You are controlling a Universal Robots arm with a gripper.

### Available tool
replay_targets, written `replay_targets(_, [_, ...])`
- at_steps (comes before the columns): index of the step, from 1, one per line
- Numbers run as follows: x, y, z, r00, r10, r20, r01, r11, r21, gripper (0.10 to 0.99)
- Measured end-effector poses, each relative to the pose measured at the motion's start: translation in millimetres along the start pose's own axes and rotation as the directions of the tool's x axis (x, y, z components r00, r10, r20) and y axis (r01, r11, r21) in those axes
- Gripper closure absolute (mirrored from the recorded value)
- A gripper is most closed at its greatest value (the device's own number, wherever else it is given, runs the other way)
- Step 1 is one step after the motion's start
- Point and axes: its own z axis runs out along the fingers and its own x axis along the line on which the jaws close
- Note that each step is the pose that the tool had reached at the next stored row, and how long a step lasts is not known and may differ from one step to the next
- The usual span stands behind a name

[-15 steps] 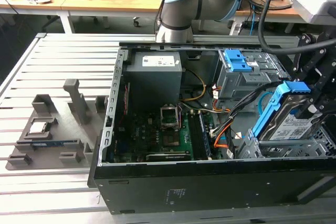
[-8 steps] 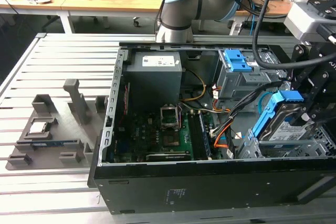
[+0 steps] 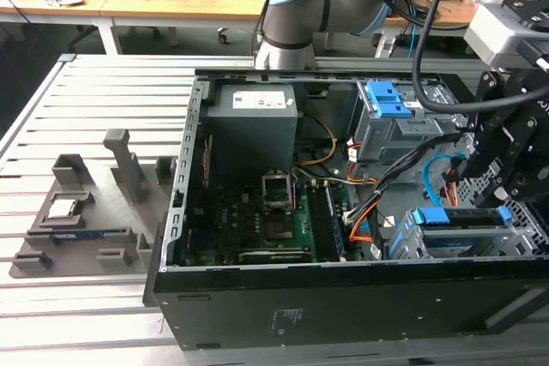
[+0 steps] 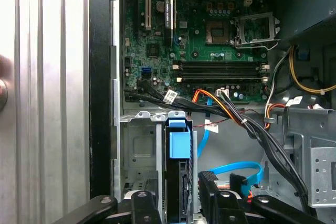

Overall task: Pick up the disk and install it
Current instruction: 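Insert the disk into the insertion slot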

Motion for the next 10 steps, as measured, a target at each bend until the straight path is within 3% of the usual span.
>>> replay_targets(3, [0.0,0.0,0.0,1.0000,0.000,-0.0003,0.000,1.0000,0.000,0.659])
replay_targets(8, [0.0,0.0,0.0,1.0000,0.000,-0.0011,0.000,1.0000,0.000,0.969])
replay_targets(10, [0.0,0.0,0.0,1.0000,0.000,-0.0014,0.000,1.0000,0.000,0.980])
